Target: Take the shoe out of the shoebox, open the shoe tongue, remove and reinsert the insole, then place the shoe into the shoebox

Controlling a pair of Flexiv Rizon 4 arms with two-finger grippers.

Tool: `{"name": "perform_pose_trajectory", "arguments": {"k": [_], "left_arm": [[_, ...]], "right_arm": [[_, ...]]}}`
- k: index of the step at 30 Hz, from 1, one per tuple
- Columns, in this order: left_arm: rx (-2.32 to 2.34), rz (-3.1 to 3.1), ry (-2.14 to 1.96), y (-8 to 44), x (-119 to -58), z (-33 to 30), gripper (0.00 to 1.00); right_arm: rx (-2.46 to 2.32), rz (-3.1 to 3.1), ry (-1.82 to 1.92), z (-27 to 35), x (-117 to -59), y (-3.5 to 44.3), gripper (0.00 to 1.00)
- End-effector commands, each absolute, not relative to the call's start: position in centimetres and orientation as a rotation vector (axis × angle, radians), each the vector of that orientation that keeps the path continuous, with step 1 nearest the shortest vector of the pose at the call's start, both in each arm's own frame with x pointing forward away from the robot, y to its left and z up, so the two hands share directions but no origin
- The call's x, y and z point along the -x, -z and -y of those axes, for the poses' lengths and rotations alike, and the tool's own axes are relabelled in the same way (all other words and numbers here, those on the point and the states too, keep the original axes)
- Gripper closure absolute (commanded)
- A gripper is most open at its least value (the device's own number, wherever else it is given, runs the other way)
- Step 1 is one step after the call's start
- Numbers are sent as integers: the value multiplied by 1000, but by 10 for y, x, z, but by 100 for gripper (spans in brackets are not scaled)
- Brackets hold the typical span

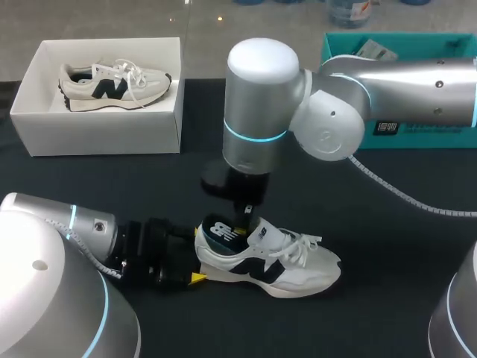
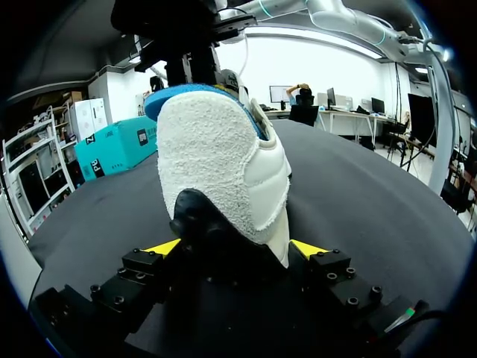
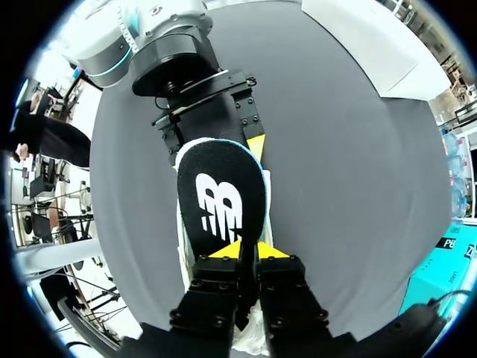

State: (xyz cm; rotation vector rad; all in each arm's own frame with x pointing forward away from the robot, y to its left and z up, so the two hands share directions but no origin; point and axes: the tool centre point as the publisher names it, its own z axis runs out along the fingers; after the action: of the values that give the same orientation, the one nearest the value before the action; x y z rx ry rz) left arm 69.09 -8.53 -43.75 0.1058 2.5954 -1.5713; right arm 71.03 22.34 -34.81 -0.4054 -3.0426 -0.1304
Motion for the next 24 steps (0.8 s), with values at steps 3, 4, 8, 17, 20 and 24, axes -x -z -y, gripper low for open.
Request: {"name": "perform_pose_trajectory", "arguments": {"k": [3, 4, 8, 17, 20, 24], "left_arm": [[-105, -2599, 1566, 440, -690, 87, 100], [-105, -2599, 1566, 440, -690, 87, 100], [-105, -2599, 1566, 440, -690, 87, 100], [-105, -2599, 1566, 440, -690, 87, 100], [-105, -2599, 1566, 440, -690, 87, 100], [-105, -2599, 1566, 440, -690, 87, 100]], "right_arm": [[395, 3027, 209, -209, -708, 342, 67], [394, 3023, 211, -209, -708, 340, 64], [377, 3004, 236, -207, -710, 335, 60], [310, 2954, 289, -209, -721, 337, 60], [290, 2940, 306, -212, -723, 340, 62], [266, 2923, 308, -217, -724, 343, 62]]}}
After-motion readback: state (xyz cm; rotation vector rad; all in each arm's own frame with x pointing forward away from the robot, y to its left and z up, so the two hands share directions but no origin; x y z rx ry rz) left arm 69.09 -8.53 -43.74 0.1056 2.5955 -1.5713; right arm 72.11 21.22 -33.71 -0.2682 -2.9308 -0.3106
